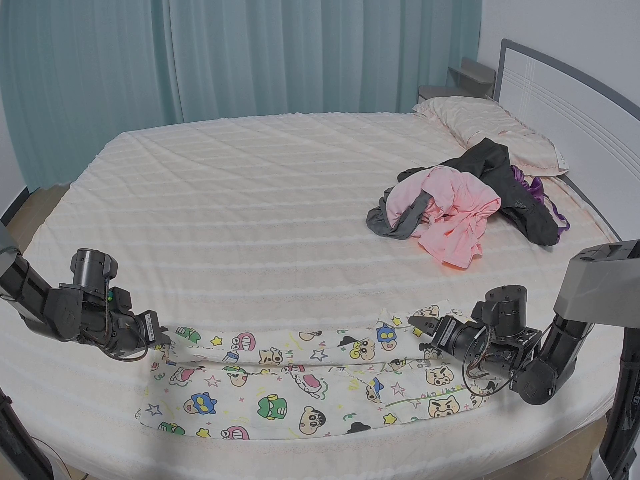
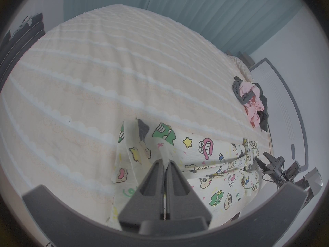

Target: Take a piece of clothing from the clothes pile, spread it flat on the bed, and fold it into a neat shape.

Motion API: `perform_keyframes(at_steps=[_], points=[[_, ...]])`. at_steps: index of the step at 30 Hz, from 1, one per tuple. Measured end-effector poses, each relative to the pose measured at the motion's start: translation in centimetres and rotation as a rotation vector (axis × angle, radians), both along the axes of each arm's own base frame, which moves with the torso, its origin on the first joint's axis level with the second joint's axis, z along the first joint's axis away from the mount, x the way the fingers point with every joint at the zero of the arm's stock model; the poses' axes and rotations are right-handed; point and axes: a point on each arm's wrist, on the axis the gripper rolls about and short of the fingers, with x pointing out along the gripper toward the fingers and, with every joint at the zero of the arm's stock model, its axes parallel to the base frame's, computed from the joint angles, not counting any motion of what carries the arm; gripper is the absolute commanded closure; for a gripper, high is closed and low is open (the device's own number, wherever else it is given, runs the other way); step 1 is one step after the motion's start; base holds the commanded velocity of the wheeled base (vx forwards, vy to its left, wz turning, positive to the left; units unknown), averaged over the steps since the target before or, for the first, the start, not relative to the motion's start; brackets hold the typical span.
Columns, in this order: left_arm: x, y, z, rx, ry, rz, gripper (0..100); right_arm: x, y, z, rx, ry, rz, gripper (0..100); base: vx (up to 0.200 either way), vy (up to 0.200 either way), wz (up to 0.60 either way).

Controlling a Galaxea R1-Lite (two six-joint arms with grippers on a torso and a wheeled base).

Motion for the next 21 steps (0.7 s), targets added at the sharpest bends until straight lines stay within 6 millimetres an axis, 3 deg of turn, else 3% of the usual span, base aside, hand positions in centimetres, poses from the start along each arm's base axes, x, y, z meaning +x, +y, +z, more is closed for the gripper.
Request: perform_keyframes(at_steps=[10,21], points=[[-0.1,-0.1,0.1,-0.018,-0.038,-0.011,100,0.0,-1.0,1.4,0.004,-0.008,-0.035,0,0.000,0.000,0.00],[0.0,-0.1,0.6,-0.029,-0.050,0.014,100,-1.2,-1.8,1.8,0.020,0.139,-0.145,0,0.000,0.000,0.00]])
